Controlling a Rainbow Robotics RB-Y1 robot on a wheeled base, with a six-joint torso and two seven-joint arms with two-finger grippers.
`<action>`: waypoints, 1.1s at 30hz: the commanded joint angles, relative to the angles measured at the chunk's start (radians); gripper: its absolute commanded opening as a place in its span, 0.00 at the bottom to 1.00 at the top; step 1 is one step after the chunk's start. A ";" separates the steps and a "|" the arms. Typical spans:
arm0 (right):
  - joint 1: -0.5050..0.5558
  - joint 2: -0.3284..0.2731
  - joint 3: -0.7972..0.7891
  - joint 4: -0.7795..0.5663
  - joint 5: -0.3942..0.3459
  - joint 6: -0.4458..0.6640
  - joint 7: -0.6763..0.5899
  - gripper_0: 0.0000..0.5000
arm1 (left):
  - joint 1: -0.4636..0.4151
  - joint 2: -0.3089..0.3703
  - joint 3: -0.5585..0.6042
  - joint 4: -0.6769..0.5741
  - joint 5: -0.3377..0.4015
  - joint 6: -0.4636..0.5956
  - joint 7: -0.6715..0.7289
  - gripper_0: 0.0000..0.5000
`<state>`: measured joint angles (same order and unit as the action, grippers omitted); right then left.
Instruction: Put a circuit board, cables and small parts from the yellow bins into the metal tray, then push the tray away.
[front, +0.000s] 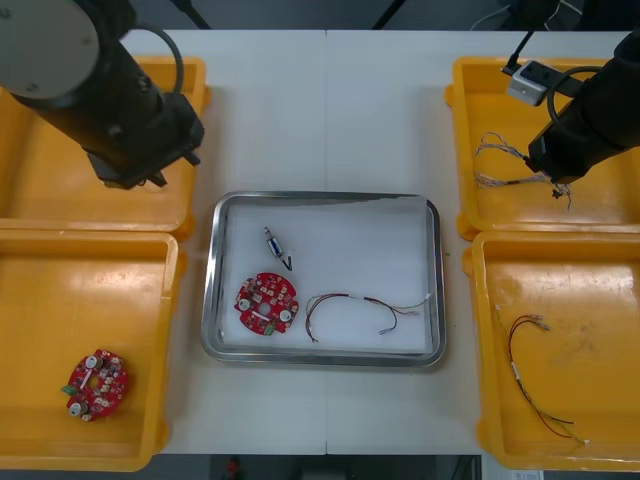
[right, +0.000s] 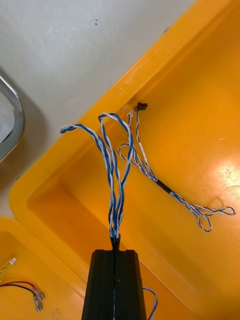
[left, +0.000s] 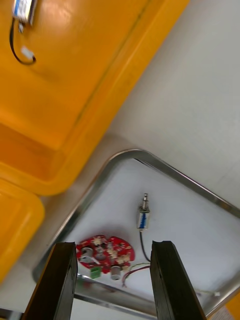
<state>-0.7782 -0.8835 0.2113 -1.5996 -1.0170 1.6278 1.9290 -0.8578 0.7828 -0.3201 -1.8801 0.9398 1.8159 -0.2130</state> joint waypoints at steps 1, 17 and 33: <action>-0.007 0.006 0.007 -0.108 -0.012 -0.006 -0.015 0.00 | -0.047 0.104 0.124 0.111 0.080 0.003 -0.345 0.87; -0.033 0.008 0.178 -0.333 -0.055 -0.002 -0.036 0.00 | -0.049 0.151 0.136 0.311 -0.055 -0.122 -0.488 0.88; -0.220 0.089 0.456 -0.303 -0.086 -0.043 -0.065 0.00 | -0.049 0.151 0.029 0.498 -0.202 -0.385 -0.513 0.88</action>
<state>-0.9343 -0.8454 0.6337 -1.9221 -1.1013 1.6062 1.8911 -0.8586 0.8911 -0.2467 -1.4058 0.7690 1.4760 -0.6627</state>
